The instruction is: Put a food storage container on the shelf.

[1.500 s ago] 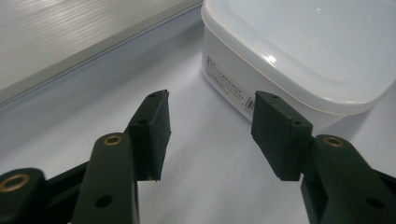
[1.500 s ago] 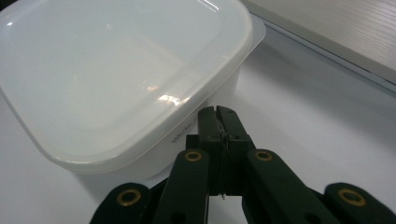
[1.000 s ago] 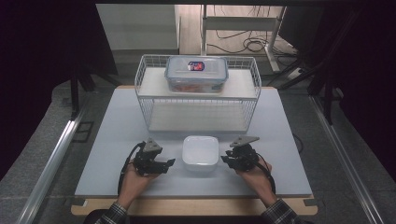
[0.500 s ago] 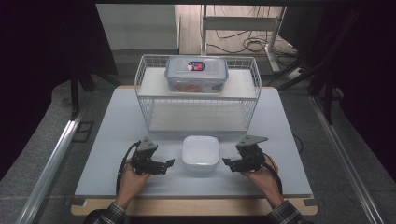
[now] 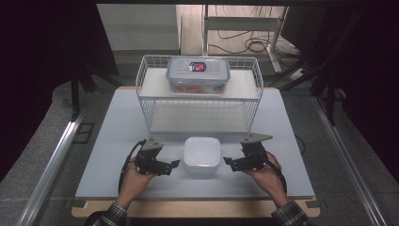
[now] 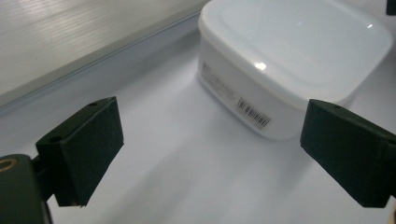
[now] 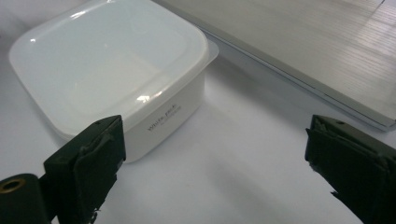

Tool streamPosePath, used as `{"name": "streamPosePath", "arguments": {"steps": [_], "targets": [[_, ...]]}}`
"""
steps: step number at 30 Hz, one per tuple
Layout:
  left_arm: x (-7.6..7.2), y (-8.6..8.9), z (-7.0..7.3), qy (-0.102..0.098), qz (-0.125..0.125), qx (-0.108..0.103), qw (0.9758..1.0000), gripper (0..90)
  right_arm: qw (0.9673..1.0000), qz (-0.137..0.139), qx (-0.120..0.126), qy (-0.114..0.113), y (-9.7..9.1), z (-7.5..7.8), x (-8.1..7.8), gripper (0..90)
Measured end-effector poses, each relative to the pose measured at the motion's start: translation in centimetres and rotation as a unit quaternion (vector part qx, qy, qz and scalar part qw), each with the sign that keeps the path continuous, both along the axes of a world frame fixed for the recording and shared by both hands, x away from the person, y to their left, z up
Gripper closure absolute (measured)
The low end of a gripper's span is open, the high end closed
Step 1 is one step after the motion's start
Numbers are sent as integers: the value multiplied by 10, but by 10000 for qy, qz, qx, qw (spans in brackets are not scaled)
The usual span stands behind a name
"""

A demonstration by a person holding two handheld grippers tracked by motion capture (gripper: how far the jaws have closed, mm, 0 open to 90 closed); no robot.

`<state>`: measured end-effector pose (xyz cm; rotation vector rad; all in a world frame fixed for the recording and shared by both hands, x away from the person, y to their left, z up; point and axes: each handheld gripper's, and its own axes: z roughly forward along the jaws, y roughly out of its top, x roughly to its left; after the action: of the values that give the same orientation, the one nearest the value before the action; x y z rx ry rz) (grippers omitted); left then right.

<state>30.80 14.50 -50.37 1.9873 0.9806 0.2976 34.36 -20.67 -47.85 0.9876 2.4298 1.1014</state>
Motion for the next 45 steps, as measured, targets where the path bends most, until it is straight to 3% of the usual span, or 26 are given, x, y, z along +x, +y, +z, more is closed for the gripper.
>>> {"name": "streamPosePath", "arguments": {"steps": [3, 5, 7, 11, 18, 25, 29, 31, 34, 39, 41, 45], "targets": [[3, -1, 7, 109, -120, -340, 9993, 43, 9999, 45, 139, 92, 3, 4, 0, 26], [6, -5, 12, 161, -177, -455, 9987, 59, 9995, 83, 235, 186, 6, 7, 0, 17], [7, -9, 16, 119, -224, -407, 9988, 76, 9988, 103, 368, 303, 8, 10, 0, 22], [12, -19, 18, 143, -323, -437, 9984, 127, 9984, 132, 368, 397, 16, 13, 2, 87], [25, -33, 13, 337, -477, -158, 9982, 98, 9989, 209, 115, 411, 34, 12, 9, 202], [37, -43, 5, 637, -583, -216, 9960, 86, 9975, 252, 80, 662, 43, 3, 17, 209], [41, -44, -3, 867, -732, -407, 9927, 54, 9929, 307, 300, 1108, 43, -3, 21, 161], [41, -44, -5, 977, -789, -538, 9906, 65, 9913, 286, 402, 1222, 42, -4, 22, 173], [39, -44, -3, 1061, -855, -482, 9895, 102, 9868, 376, 583, 1463, 41, -5, 21, 234], [31, -40, -1, 1197, -792, -530, 9882, 190, 9843, 326, 653, 1605, 38, -6, 15, 266], [27, -37, 1, 1162, -768, -508, 9889, 248, 9848, 312, 654, 1577, 35, -4, 11, 334], [21, -34, 6, 1063, -585, -539, 9911, 384, 9891, 211, 604, 1328, 29, 3, 3, 478]]}}
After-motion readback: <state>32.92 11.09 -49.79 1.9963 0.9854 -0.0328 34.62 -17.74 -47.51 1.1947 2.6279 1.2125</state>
